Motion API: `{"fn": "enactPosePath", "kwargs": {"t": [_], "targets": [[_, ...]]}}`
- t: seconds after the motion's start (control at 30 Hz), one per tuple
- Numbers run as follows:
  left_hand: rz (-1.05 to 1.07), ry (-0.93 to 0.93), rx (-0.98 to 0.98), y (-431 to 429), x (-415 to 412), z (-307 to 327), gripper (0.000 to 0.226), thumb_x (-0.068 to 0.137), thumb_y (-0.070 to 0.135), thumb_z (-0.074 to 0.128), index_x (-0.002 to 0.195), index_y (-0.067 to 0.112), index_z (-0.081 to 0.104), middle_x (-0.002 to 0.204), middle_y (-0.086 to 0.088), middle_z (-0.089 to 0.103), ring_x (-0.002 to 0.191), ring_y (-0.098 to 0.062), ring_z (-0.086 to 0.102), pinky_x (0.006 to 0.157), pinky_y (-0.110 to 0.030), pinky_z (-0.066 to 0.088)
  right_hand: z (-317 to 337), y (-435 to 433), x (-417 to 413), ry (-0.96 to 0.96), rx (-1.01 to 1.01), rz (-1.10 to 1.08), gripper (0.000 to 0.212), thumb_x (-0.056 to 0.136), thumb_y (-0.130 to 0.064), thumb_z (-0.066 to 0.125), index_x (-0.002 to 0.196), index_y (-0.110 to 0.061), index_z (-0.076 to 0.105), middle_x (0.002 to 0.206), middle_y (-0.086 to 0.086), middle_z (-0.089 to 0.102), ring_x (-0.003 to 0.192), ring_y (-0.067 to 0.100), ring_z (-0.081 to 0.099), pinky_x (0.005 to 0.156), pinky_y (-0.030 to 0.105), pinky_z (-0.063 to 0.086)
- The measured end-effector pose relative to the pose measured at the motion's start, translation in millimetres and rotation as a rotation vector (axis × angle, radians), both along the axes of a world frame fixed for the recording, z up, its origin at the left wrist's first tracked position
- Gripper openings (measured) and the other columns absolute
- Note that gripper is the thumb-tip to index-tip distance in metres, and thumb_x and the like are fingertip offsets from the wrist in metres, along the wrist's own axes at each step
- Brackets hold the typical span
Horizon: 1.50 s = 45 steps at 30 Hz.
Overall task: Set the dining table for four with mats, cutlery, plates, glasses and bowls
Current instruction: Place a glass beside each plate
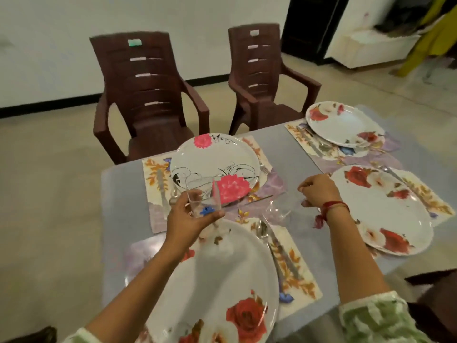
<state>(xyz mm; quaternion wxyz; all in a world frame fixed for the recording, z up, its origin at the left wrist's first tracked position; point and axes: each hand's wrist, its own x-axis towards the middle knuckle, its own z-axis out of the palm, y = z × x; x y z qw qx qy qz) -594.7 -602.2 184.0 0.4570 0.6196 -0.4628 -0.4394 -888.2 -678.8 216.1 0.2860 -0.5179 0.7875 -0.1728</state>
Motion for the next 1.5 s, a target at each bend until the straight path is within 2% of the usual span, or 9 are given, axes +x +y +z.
{"fn": "enactPosePath", "kwargs": {"t": [0.33,0.43,0.53,0.77,0.93,1.07,1.23,1.4,1.5], "targets": [[0.110,-0.049,0.116,-29.0,-72.8,-17.6,0.059,0.056,0.027,0.089,0.102,0.038,0.053,0.104,0.020,0.059,0.097,0.006,0.053,0.071,-0.016,0.043,-41.8,-50.8,-20.8,0.031,0.036,0.393,0.016,0.087,-0.012,0.056,0.078,-0.007,0.069,0.077,0.014,0.070,0.071,0.030,0.065,0.076,0.039,0.054],[0.124,-0.093,0.108,-31.8,-71.6,-14.6,0.057,0.057,0.027,0.089,0.097,0.041,0.052,0.102,0.021,0.058,0.096,0.007,0.052,0.071,-0.016,0.042,-43.2,-50.7,-5.3,0.048,-0.027,0.495,0.022,0.089,-0.015,0.056,0.069,-0.016,0.065,0.071,0.005,0.065,0.070,0.025,0.059,0.068,0.029,0.047],[0.126,-0.087,0.103,-33.3,-65.3,-14.4,0.055,0.060,0.024,0.088,0.099,0.038,0.052,0.104,0.019,0.057,0.098,0.003,0.053,0.071,-0.015,0.041,-49.5,-51.8,2.2,0.006,-0.059,0.500,0.017,0.091,-0.024,0.057,0.090,-0.015,0.071,0.085,0.003,0.067,0.078,0.021,0.059,0.072,0.029,0.047],[0.107,-0.043,0.074,-31.6,-47.4,-13.1,0.061,0.060,0.026,0.088,0.110,0.025,0.054,0.109,0.011,0.060,0.106,-0.013,0.056,0.087,-0.027,0.047,-61.3,-21.5,-24.9,-0.646,0.171,0.356,0.046,0.086,-0.042,0.061,0.129,-0.034,0.045,0.122,-0.008,0.052,0.114,0.015,0.053,0.092,0.037,0.051],[0.103,-0.036,0.062,-28.9,-35.0,-14.2,0.067,0.055,0.033,0.088,0.112,0.024,0.054,0.115,0.004,0.059,0.109,-0.015,0.055,0.090,-0.030,0.045,-77.9,-16.4,-25.4,-0.524,0.233,0.534,0.088,0.076,-0.015,0.077,0.145,-0.033,0.026,0.142,-0.007,0.033,0.123,0.021,0.042,0.097,0.035,0.045],[0.133,-0.047,0.058,-27.3,-28.6,-16.5,0.070,0.050,0.043,0.085,0.110,0.028,0.054,0.113,0.007,0.060,0.109,-0.015,0.055,0.089,-0.030,0.047,-91.0,-30.9,-10.9,-0.403,0.120,0.573,0.076,0.069,-0.012,0.081,0.132,-0.023,0.040,0.130,-0.001,0.046,0.120,0.024,0.049,0.096,0.037,0.049],[0.223,-0.076,0.051,-33.6,-35.6,-17.9,0.064,0.057,0.034,0.087,0.111,0.026,0.055,0.111,0.006,0.060,0.108,-0.014,0.055,0.086,-0.026,0.045,-97.1,-42.1,-6.8,-0.360,0.090,0.709,0.072,0.066,-0.019,0.084,0.122,-0.028,0.040,0.121,-0.006,0.050,0.107,0.019,0.055,0.080,0.016,0.047],[0.319,-0.118,0.071,-45.2,-61.4,-16.5,0.063,0.060,0.028,0.086,0.114,0.023,0.055,0.114,0.003,0.060,0.110,-0.017,0.056,0.087,-0.028,0.044,-107.1,-47.4,-12.9,-0.418,-0.005,0.819,0.065,0.067,-0.029,0.083,0.110,-0.048,0.038,0.117,-0.012,0.052,0.103,0.009,0.055,0.081,0.020,0.049],[0.388,-0.152,0.084,-47.6,-78.1,-14.6,0.062,0.061,0.026,0.086,0.113,0.024,0.054,0.115,0.002,0.060,0.111,-0.019,0.055,0.089,-0.030,0.044,-112.7,-50.1,-17.9,-0.418,-0.060,0.875,0.066,0.066,-0.040,0.080,0.118,-0.045,0.041,0.117,-0.017,0.051,0.104,0.007,0.054,0.086,0.024,0.050]]}}
